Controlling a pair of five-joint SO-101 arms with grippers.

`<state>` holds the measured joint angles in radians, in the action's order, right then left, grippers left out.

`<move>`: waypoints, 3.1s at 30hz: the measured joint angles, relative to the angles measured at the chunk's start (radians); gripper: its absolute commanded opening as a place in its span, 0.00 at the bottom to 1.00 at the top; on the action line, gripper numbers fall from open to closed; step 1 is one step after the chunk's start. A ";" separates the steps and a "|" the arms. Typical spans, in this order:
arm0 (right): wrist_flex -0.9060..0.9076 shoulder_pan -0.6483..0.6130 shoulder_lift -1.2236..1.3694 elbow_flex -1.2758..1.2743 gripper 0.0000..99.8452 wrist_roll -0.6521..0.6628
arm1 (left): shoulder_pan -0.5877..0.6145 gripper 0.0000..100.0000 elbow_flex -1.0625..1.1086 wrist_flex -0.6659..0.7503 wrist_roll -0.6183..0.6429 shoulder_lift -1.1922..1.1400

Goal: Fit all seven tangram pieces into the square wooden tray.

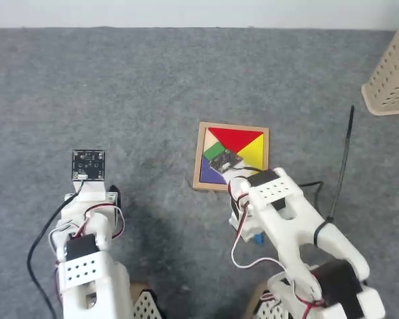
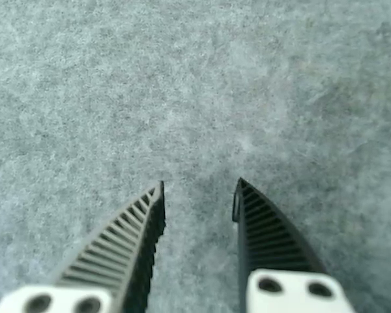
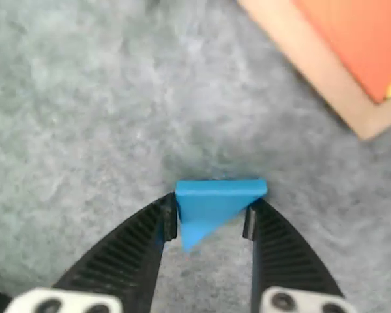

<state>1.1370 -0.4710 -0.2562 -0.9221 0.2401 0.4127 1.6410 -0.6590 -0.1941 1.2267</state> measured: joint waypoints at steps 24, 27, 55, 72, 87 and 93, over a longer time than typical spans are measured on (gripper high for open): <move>-0.074 -0.150 -0.075 0.002 0.21 -0.310 | -0.002 0.17 0.000 0.000 0.000 0.000; -0.075 -0.152 -0.075 0.002 0.21 -0.315 | -0.002 0.17 0.000 0.000 0.000 0.000; -0.075 -0.118 -0.075 -0.048 0.21 -0.284 | 0.000 0.17 0.000 0.000 0.000 0.000; -0.140 -0.173 -0.075 -0.048 0.21 -0.282 | 0.000 0.17 0.000 0.000 0.000 0.000; -0.138 -0.127 -0.075 -0.048 0.21 -0.282 | -0.002 0.17 0.000 0.000 0.000 0.000; -0.138 -0.129 -0.075 -0.048 0.21 -0.282 | 0.000 0.17 0.000 0.000 0.000 0.000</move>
<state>0.9989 -0.5999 -0.3314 -0.9697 -0.0422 0.4127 1.6410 -0.6590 -0.1941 1.2267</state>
